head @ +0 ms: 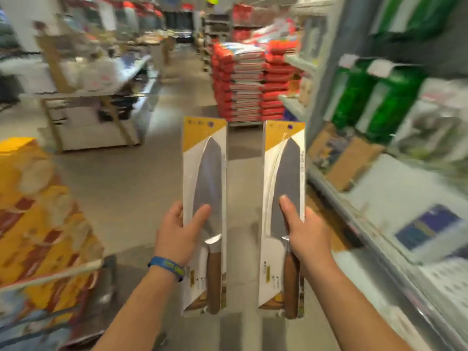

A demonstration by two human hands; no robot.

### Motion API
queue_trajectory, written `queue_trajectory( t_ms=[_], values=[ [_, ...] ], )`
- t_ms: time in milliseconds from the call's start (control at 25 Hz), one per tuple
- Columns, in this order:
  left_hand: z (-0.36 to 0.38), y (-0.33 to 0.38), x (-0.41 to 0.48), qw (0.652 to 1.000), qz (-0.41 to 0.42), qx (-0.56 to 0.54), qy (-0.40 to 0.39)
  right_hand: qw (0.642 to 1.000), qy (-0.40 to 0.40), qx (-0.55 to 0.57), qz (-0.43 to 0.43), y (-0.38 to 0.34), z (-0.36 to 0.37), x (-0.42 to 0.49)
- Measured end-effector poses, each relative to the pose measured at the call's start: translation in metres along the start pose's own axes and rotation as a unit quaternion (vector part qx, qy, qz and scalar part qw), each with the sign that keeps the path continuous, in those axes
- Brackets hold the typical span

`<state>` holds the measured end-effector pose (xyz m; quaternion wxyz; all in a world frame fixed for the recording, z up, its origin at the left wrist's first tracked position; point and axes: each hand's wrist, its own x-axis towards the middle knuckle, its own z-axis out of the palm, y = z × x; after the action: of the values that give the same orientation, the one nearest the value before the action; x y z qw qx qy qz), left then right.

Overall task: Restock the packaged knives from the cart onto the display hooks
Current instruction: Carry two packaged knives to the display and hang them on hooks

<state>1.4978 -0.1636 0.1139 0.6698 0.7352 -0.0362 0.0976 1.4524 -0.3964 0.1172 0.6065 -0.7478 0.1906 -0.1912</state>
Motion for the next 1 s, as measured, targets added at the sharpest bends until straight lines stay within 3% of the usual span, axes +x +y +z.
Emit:
queue_trajectory(
  t_ms=[280,520,720,1000],
  values=[
    [0.254,0.065,-0.097,0.97,0.003,-0.125,-0.208,0.976,0.214,-0.037,0.019,0.022,-0.274,-0.035],
    [0.411,0.144,-0.198,0.897,0.045,-0.196,-0.393,0.922,0.383,-0.061,-0.002,0.003,-0.443,-0.113],
    [0.483,0.214,-0.265,0.828,0.096,-0.239,-0.498,0.864,0.498,-0.07,-0.004,-0.022,-0.52,-0.183],
    [0.521,0.28,-0.323,0.75,0.116,-0.29,-0.583,0.774,0.624,-0.111,-0.002,-0.068,-0.558,-0.253]
  ],
)
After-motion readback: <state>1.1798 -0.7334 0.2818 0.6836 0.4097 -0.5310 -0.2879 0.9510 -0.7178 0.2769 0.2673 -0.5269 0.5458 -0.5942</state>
